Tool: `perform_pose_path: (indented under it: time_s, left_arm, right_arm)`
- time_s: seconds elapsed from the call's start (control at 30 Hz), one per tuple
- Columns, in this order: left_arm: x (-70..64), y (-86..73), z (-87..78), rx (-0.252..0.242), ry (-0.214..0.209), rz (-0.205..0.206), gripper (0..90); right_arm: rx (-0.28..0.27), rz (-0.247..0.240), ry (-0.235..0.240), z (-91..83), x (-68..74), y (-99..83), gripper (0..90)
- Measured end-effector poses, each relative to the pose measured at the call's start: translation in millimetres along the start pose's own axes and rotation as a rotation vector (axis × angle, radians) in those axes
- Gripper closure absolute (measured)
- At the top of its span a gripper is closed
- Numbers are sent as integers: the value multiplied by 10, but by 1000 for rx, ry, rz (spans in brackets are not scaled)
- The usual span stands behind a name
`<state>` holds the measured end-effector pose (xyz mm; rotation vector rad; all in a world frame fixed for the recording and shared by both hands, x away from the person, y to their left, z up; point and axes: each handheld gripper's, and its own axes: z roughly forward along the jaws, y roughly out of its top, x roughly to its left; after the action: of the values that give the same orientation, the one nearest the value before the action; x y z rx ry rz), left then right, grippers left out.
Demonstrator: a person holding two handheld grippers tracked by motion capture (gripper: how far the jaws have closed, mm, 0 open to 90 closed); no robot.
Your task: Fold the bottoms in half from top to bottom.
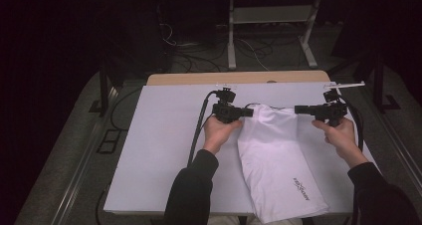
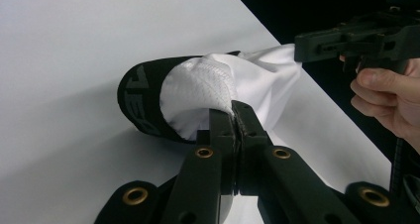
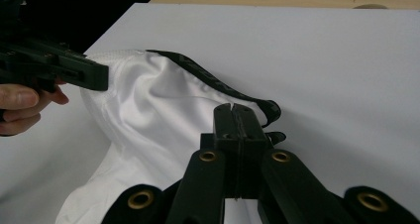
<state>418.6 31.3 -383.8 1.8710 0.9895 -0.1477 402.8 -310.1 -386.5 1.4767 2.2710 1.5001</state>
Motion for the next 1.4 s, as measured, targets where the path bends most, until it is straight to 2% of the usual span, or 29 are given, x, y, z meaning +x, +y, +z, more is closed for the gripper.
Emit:
perform_pose_path:
  time_s: [0.4,0.8,0.9,1.07,1.2,1.4]
  left_arm:
    - [-44,-125,-19,1,-48,-2,872]
    - [-200,-182,-92,23,-76,22,872]
    - [-246,-182,-117,20,-96,11,872]
    - [-339,-219,-139,35,-129,34,872]
    - [-379,-313,-132,27,-169,29,874]
    - [-414,-437,-153,22,-197,18,874]
  right_arm:
    - [6,3,9,-68,44,-117,886]
    - [0,-15,19,-173,109,-227,885]
    - [-3,-25,22,-217,139,-235,886]
    - [11,-29,32,-258,174,-263,886]
    - [20,-27,40,-289,198,-324,885]
    - [23,-30,56,-342,229,-428,885]
